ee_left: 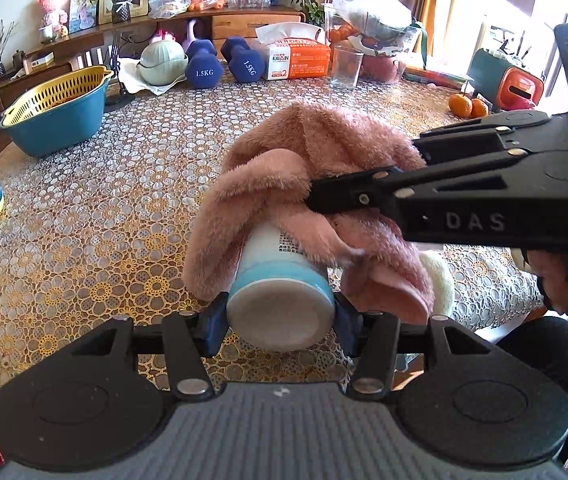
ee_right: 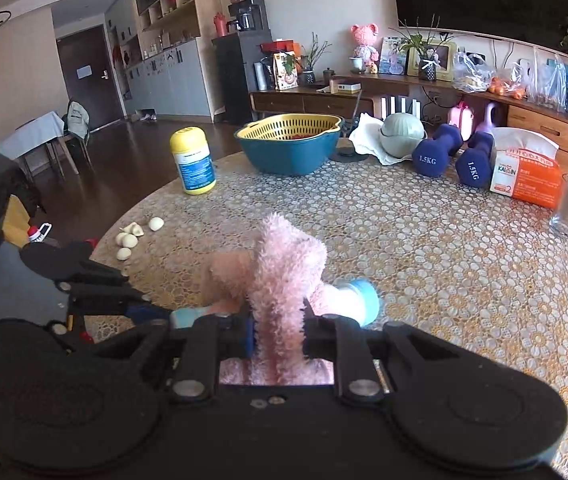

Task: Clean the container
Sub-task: 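Rub the towel over the bottle with the right gripper while the left holds it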

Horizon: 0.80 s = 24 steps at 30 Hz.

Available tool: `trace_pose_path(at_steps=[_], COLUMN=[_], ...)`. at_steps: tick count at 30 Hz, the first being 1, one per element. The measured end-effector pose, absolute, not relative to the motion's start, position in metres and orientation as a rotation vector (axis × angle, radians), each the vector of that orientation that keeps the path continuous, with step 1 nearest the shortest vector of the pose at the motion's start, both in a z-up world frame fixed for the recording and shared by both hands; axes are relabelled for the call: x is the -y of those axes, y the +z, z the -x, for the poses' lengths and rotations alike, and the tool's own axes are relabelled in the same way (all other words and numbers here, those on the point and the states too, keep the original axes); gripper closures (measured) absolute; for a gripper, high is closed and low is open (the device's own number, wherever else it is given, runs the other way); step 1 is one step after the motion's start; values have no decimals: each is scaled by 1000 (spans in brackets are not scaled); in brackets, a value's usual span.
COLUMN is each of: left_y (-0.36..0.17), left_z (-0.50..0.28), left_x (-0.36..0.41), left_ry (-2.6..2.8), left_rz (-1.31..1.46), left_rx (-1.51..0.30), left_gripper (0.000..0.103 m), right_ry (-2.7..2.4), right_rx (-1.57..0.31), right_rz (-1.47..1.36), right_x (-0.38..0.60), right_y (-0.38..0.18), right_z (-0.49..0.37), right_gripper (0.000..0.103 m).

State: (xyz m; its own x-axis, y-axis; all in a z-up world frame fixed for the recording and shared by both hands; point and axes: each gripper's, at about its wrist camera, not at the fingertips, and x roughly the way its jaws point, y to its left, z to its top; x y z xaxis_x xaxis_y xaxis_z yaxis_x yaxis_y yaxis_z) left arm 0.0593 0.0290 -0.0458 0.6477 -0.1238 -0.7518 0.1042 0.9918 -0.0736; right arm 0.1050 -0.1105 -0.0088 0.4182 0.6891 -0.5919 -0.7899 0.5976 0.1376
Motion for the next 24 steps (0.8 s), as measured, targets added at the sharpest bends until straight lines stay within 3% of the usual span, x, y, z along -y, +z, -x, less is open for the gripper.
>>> trace_pose_path(at_steps=[12,24], left_y=[-53,-56], left_z=[-57,-50], left_x=[-41,-46], left_ry=[-136,-120], left_rz=[33,-50], left_rx=[-863,-824], left_gripper=[50,50], right_ry=[802,817], right_rx=[-692,-693], right_rz=[236,282], right_x=[93,69], right_y=[-30,-33], right_z=[-164,-171], right_gripper=[84,84])
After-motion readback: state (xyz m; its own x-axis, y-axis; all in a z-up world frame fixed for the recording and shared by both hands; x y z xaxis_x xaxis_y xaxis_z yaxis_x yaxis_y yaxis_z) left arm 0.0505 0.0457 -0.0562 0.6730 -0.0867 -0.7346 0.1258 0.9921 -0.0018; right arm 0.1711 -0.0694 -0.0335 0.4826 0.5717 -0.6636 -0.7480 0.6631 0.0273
